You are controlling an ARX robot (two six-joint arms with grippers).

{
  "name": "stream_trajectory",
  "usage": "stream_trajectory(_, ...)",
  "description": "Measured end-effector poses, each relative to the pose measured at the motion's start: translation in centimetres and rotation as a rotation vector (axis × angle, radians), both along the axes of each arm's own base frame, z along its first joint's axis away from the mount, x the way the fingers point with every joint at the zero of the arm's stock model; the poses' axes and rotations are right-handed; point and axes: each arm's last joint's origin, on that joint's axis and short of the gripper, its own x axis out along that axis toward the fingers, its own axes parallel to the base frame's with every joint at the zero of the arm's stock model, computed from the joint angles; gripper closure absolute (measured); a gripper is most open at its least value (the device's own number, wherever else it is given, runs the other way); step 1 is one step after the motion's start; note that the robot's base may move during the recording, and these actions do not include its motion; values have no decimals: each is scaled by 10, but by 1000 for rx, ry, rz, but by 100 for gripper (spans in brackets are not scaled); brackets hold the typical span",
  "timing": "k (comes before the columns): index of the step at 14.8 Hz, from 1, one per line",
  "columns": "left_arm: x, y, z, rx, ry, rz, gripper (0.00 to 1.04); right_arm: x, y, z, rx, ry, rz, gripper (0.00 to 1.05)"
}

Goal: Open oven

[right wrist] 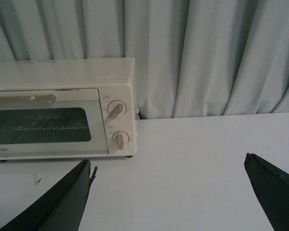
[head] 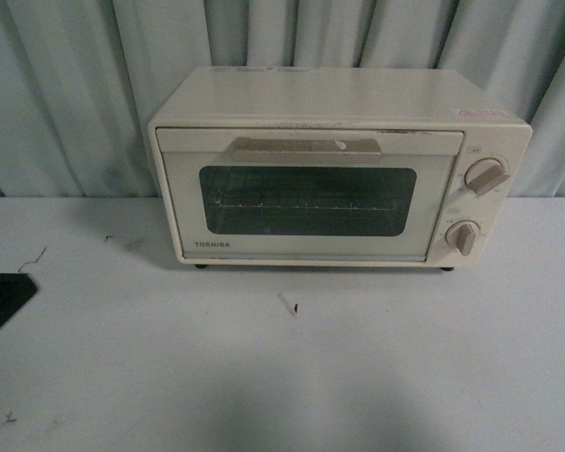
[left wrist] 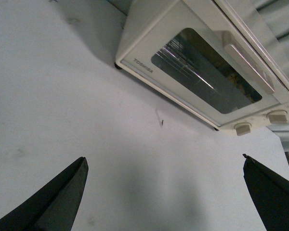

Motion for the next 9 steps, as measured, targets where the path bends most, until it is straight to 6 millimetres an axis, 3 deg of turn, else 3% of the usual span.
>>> stream_trajectory(2, 21, -22, -3, 4, -21, -53, 7, 0, 0, 0, 0, 0, 0, 6)
stream_trajectory(6, 48, -74, -33, 95, 11, -192, 7, 0, 0, 0, 0, 0, 0, 6)
stream_trajectory(9, 64, -93, -53, 137, 34, -209, 7, 0, 0, 0, 0, 0, 0, 6)
